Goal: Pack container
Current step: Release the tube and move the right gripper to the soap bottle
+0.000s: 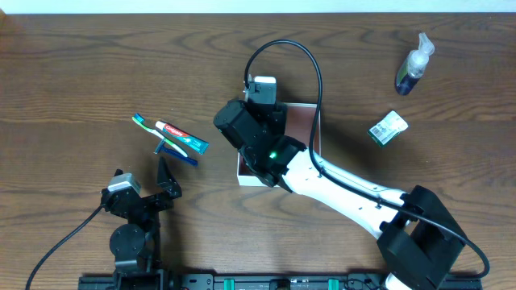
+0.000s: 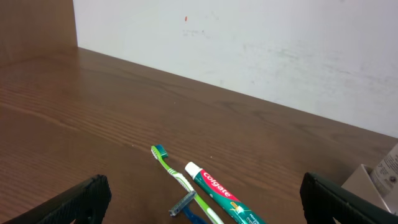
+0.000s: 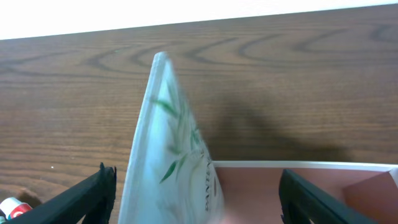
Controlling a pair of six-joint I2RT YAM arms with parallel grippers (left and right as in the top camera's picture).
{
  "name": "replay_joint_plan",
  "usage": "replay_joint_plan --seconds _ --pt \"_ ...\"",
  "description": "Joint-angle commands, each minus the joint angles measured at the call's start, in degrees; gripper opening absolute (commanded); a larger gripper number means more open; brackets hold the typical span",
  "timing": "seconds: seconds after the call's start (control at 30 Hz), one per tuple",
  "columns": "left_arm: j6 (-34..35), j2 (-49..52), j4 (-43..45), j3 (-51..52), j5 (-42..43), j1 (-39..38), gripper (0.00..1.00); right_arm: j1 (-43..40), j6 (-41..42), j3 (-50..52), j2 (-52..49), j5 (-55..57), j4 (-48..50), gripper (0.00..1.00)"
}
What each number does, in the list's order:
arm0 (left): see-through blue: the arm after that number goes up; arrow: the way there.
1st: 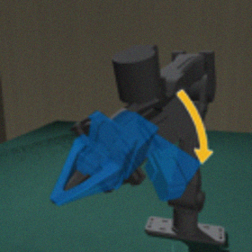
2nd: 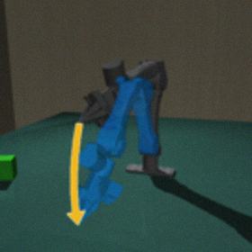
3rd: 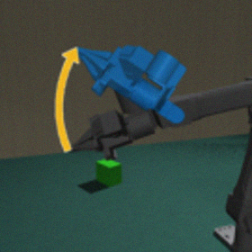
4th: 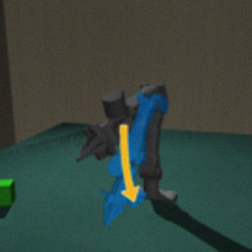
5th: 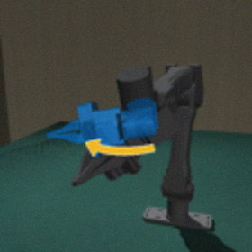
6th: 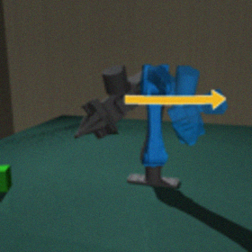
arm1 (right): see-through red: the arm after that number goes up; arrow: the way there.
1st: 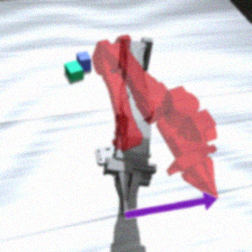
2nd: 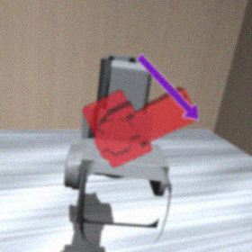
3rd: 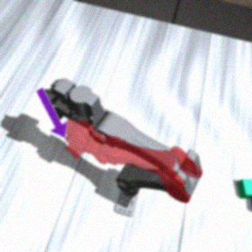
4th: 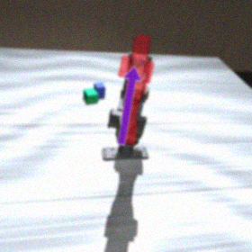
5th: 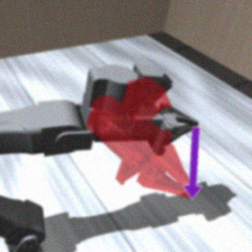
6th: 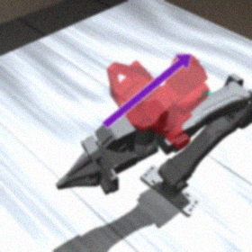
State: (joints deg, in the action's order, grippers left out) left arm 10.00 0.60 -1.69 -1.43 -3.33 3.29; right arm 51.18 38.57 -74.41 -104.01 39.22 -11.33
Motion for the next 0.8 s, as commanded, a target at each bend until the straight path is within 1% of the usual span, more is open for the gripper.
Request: replay_joint_plan --seconds 0.0,0.17,0.3,0.4,0.47,0.53,0.6,0.77 --pt "-1.2 -0.3 -2.1 1.2 -0.5 0.2 0.98 0.2 -3.2 -2.9 0.8 0.8 -0.3 0.86" --pt "-1.2 -0.3 -2.1 1.2 -0.5 0.2 0.98 1.0 -6.1 -7.1 4.9 0.8 -4.2 0.94" --pt "-1.2 -0.3 -2.1 1.2 -0.5 0.2 0.98 0.7 -6.3 -11.5 10.8 0.8 -12.1 0.96" --pt "-1.2 -0.3 -2.1 1.2 -0.5 0.2 0.98 -1.8 -6.3 -13.0 15.8 0.9 -17.0 0.98" --pt "-1.2 -0.3 -2.1 1.2 -0.5 0.2 0.98 -4.8 -6.3 -13.0 19.1 0.9 -19.4 0.98" --pt "-1.2 -0.3 -2.1 1.2 -0.5 0.2 0.98 -9.3 -6.3 -13.0 21.9 0.5 -22.5 0.97" --pt "-1.2 -0.3 -2.1 1.2 -0.5 0.2 0.98 -14.4 -7.2 -13.0 23.8 -0.7 -25.3 0.99" --pt "-1.2 -0.3 -2.1 1.2 -0.5 0.2 0.98 -28.5 -14.0 -12.9 24.5 -9.8 -28.4 0.99"
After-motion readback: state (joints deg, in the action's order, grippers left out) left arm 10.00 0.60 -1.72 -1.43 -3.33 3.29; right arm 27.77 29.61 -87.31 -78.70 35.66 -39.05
